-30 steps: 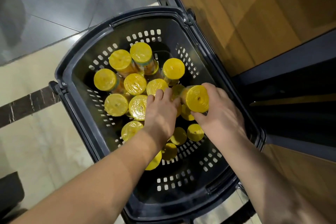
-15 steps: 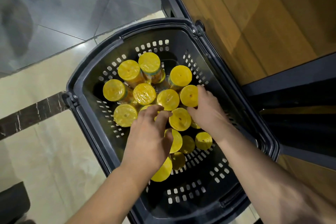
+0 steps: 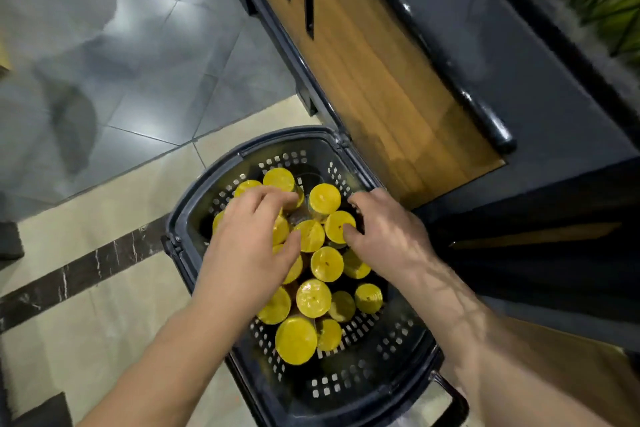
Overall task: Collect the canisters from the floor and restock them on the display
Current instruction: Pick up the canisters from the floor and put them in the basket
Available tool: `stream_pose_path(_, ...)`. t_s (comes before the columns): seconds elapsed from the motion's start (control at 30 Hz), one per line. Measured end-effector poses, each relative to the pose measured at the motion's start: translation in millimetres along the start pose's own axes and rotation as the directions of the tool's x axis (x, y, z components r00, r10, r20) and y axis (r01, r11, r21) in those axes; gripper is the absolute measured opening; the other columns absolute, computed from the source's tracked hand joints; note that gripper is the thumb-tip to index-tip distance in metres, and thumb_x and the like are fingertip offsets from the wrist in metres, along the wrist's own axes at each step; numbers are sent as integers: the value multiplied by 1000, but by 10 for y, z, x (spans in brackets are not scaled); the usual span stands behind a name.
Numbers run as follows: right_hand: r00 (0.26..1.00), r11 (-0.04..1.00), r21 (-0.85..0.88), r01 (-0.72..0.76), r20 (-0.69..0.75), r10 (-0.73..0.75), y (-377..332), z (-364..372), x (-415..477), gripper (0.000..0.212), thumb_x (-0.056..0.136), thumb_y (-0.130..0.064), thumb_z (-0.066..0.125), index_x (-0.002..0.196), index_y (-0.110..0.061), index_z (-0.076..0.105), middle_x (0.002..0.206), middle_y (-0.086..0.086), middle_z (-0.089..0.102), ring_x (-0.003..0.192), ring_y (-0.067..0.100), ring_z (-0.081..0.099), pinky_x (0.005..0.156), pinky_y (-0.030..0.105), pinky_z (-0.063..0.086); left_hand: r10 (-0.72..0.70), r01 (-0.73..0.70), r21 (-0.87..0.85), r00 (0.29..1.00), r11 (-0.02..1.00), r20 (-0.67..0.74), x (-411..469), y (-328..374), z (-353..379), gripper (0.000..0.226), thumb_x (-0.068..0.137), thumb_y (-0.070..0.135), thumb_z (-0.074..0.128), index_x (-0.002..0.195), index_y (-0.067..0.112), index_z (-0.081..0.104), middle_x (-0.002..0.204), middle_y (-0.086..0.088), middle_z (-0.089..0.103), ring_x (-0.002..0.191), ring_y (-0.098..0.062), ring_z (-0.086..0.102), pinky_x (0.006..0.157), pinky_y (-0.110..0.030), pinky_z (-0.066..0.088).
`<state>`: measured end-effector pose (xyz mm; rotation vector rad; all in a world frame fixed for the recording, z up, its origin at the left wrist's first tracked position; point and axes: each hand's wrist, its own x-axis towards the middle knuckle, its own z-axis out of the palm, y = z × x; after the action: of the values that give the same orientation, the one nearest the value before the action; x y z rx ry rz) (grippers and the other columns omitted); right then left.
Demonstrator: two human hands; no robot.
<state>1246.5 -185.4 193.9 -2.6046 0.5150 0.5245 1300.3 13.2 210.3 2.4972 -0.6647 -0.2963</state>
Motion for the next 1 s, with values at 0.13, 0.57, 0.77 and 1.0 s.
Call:
stream_pose_path(0.13, 992, 997, 14, 78, -98, -76, -234, -816, -455, 40, 98, -37, 58, 136, -30, 47, 132, -5, 51, 121, 21, 53, 90, 37, 45, 72, -71, 53, 997, 996, -19, 49, 440, -727, 52, 86, 35, 72, 135, 27, 56, 134, 10, 52, 128, -16, 46, 107, -38, 41)
stream_pose_path(0.57, 891, 978, -122, 170, -405, -206, -729, -3694, -2465, 65, 88, -42, 68, 147, -28, 45, 139, 1, 48, 129, 27, 46, 101, 42, 45, 453, -413, 296, 888, 861, -78, -212, 2822, -3191, 60, 80, 43, 76, 133, 23, 60, 132, -1, 56, 125, -27, 50, 101, -47, 47)
stream_pose_path(0.77, 820, 992, -118, 51, -562, -109, -743, -4450, -3549, 63, 83, -44, 66, 142, -28, 50, 131, 1, 53, 118, 28, 53, 94, 44, 48, 635, -583, 370, 772, 723, -25, -406, 3773, -3830, 62, 76, 52, 68, 131, 23, 61, 128, -3, 56, 120, -31, 52, 93, -49, 50)
stream_pose_path(1.0, 629, 976, 13, -216, -763, 149, -671, -4578, -4512, 58, 86, -40, 66, 141, -26, 54, 134, 1, 55, 122, 27, 53, 98, 43, 47, 842, -816, 285, 537, 502, 54, -509, 4519, -3928, 58, 78, 43, 80, 130, 23, 62, 133, -5, 56, 120, -34, 54, 93, -45, 49)
